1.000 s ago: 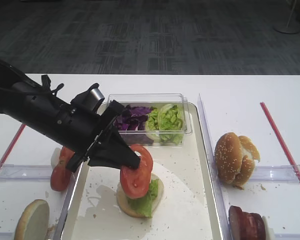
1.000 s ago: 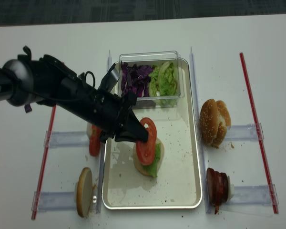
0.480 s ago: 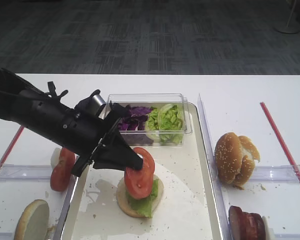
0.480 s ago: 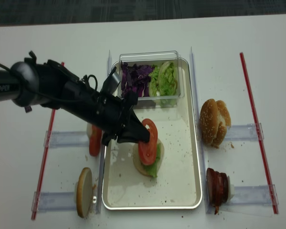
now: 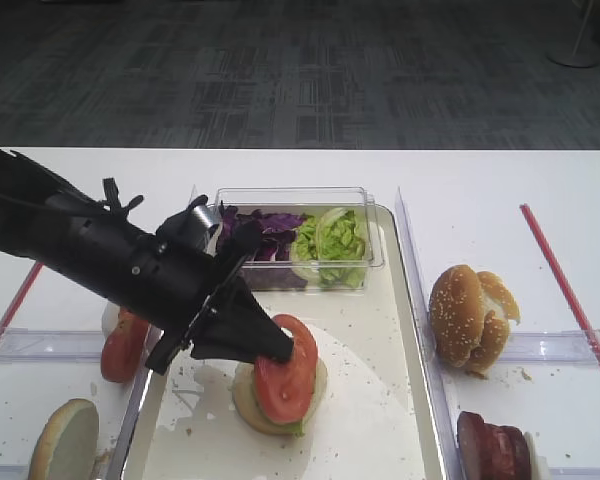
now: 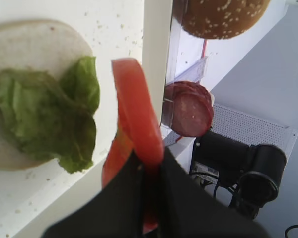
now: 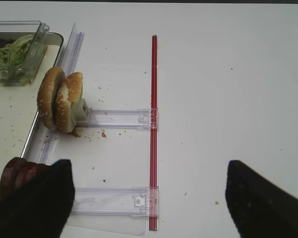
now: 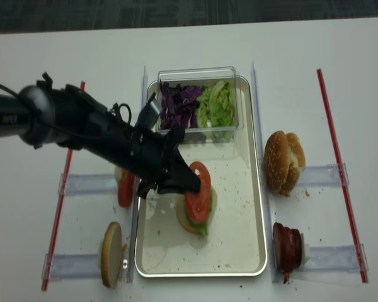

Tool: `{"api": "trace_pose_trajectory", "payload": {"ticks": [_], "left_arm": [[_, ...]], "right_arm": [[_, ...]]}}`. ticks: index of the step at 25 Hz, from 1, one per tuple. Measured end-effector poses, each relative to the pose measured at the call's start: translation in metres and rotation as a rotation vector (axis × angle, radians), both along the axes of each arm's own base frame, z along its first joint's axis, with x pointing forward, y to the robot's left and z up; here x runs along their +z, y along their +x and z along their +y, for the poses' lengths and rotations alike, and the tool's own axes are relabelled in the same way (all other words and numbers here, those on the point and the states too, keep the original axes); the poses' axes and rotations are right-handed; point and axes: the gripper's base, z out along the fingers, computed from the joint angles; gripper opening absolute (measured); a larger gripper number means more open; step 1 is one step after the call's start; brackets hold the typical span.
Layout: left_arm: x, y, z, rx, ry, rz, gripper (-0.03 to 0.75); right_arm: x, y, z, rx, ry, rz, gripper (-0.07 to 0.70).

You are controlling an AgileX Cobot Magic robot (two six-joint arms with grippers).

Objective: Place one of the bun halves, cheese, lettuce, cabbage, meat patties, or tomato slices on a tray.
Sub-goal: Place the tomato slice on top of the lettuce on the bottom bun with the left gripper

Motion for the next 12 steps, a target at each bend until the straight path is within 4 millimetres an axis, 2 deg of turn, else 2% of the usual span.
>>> {"api": "trace_pose_trajectory", "payload": {"ticks": [5, 12], "left_arm": [[-0.004, -0.007, -0.001, -0.018, -0.001, 0.005, 0.005], [-0.015, -0.003, -0.004, 0.006, -0.027, 0.019, 0.004]], "right_arm": [[0.0, 0.0, 0.0, 0.0, 0.0, 0.0, 0.633], [0.0, 0.0, 0.0, 0.001, -0.002, 0.0, 0.633]]}}
